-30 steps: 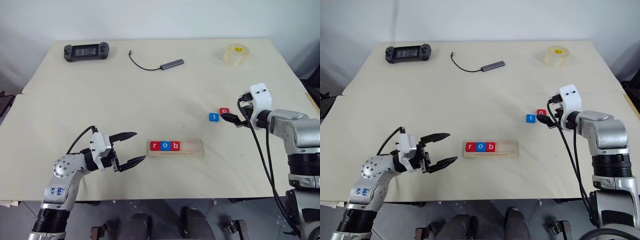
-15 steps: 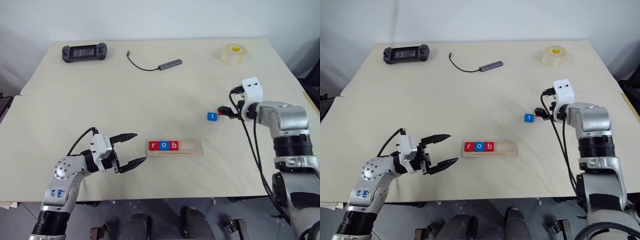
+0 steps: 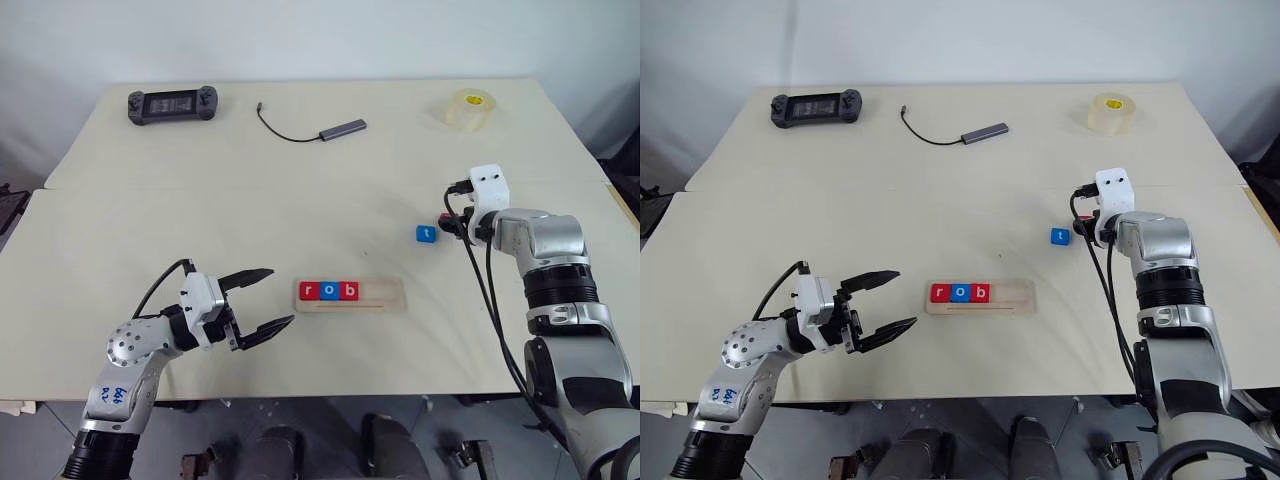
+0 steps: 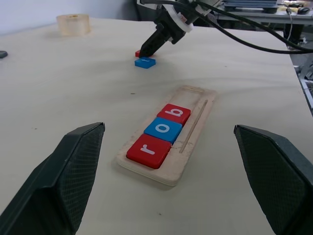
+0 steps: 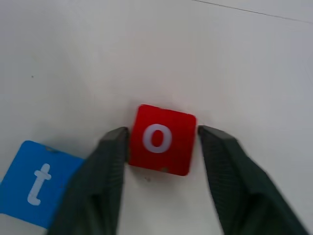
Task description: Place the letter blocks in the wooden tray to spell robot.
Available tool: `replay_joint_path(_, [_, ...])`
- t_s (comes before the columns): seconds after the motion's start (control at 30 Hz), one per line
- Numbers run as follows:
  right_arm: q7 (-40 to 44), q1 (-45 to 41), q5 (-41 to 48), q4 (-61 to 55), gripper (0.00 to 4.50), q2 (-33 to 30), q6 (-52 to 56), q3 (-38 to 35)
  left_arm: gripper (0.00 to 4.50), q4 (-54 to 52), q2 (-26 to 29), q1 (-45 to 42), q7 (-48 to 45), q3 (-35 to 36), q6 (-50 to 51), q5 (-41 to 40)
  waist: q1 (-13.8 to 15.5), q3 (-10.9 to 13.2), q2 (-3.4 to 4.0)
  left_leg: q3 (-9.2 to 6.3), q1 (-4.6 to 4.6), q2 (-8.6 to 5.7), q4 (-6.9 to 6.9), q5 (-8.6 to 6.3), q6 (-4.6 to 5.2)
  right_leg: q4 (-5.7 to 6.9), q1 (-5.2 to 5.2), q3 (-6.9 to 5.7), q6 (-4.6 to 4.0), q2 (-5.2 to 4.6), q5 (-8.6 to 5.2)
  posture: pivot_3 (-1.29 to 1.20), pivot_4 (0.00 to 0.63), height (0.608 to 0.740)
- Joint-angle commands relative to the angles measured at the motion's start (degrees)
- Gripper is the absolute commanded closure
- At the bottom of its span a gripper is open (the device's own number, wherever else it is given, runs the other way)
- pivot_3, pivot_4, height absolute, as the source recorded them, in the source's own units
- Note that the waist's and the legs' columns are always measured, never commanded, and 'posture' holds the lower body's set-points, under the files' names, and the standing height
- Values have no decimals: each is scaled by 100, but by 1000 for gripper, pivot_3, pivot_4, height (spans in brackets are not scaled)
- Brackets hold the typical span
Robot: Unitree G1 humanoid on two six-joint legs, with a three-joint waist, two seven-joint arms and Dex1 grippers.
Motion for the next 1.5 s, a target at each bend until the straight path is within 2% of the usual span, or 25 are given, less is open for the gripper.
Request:
replay_joint_path(0.03, [50, 134, -1, -442, 3037, -155, 190, -133, 0, -97, -24, -72, -14, 18, -69, -20, -2, 0, 0, 0, 0, 0, -1, 0, 0, 0, -1, 0, 0, 0, 0, 0, 150, 740])
replay_joint_path(0.13, [102, 372, 75, -1174, 3037, -410, 619, -272, 0, -6, -49, -191, -94, -51, -55, -34, 14, 0, 0, -4, -4, 1, -4, 0, 0, -2, -4, -3, 0, 1, 0, 0, 150, 740])
replay_joint_path(0.3, [67, 1188, 422, -3112, 3037, -688, 2020, -799, 0, 242, -123, -418, -318, -211, -56, -39, 10, 0, 0, -4, -9, 1, -8, -1, 1, -7, -6, -4, 0, 1, 0, 0, 150, 740])
replay_joint_path(0.43, [-115, 2329, 690, -5400, 3037, -306, 3317, -1286, 0, 484, -221, -632, -486, -329, -51, -65, 7, -1, 0, -8, -7, 11, -11, -2, -3, -7, -5, -7, -1, 7, -1, 0, 150, 740])
replay_joint_path(0.53, [-428, 2884, 607, -6589, 3037, 390, 4019, -1588, 0, 684, -299, -800, -599, -387, -65, -61, 8, -1, 0, 1, -5, 9, -10, -1, -3, -2, -6, 2, -1, 6, -1, 0, 150, 740])
replay_joint_path(0.63, [-724, 3284, 481, -7214, 3037, 932, 4211, -1667, 0, 828, -339, -907, -717, -427, -74, -61, 11, -1, 0, 2, -3, 4, -7, 1, -3, 7, -8, 9, 0, 6, 0, 0, 150, 740])
replay_joint_path(0.77, [-981, 3391, 390, -7432, 3037, 1297, 4211, -1667, 0, 938, -341, -952, -838, -422, -91, -56, 5, -1, 0, 2, 0, -3, -6, 1, -2, 9, -11, 19, 0, 5, 0, 0, 150, 740])
replay_joint_path(0.9, [-944, 3323, 548, -7431, 1794, 1381, 4211, -1667, 0, 1037, -328, -969, -873, -357, -156, -24, 1, -1, 0, 2, 0, -2, -8, 1, -2, 11, -13, 19, 0, 7, 0, 0, 150, 740])
replay_joint_path(1.07, [-24, 3094, 1114, -6972, 62, -20, 4112, -1714, 0, 986, -301, -884, -798, -277, -232, -7, 7, -1, 0, 4, -2, -5, -9, 2, 1, 7, -13, 22, 0, 5, 0, 0, 150, 740])
replay_joint_path(1.1, [197, 3037, 1232, -6839, 25, -310, 4040, -1711, 0, 973, -291, -864, -798, -262, -242, -7, 10, -1, 1, 5, -2, -6, -8, 2, 2, 7, -13, 22, 0, 4, 0, 0, 150, 740])
replay_joint_path(1.17, [662, 2995, 1457, -6576, 25, -864, 3665, -1590, 0, 950, -263, -829, -806, -228, -256, -17, 6, -1, 0, 5, -2, -5, -11, 2, 5, 4, -12, 21, 1, 4, 0, 0, 150, 740])
replay_joint_path(1.23, [1838, 3260, 1543, -6111, 25, -1691, 2202, -1244, 0, 877, -217, -779, -816, -185, -245, -41, 4, -1, -1, 5, -2, -1, -15, 2, 5, -1, -11, 18, 1, 7, 0, 0, 150, 740])
replay_joint_path(1.3, [3112, 3636, 1193, -5499, 25, -2411, 140, -723, 0, 784, -153, -726, -862, -182, -212, -67, 5, 0, -2, 10, -2, -2, -17, 1, 7, -6, -10, 18, 2, 8, 0, 0, 150, 740])
replay_joint_path(1.4, [4354, 3732, 590, -4280, 25, -2919, -2431, -26, 0, 683, -65, -671, -924, -182, -167, -100, -6, 2, -6, 18, 6, 0, -14, -4, 14, -18, 5, 15, 9, 10, 3, 0, 150, 740])
replay_joint_path(1.5, [4986, 3293, 134, -3078, 25, -2944, -3915, 531, 0, 582, -28, -635, -930, -167, -116, -109, -25, 4, -8, 27, 13, -1, -9, -4, 17, -27, 13, 20, 19, 7, 9, 0, 150, 740])
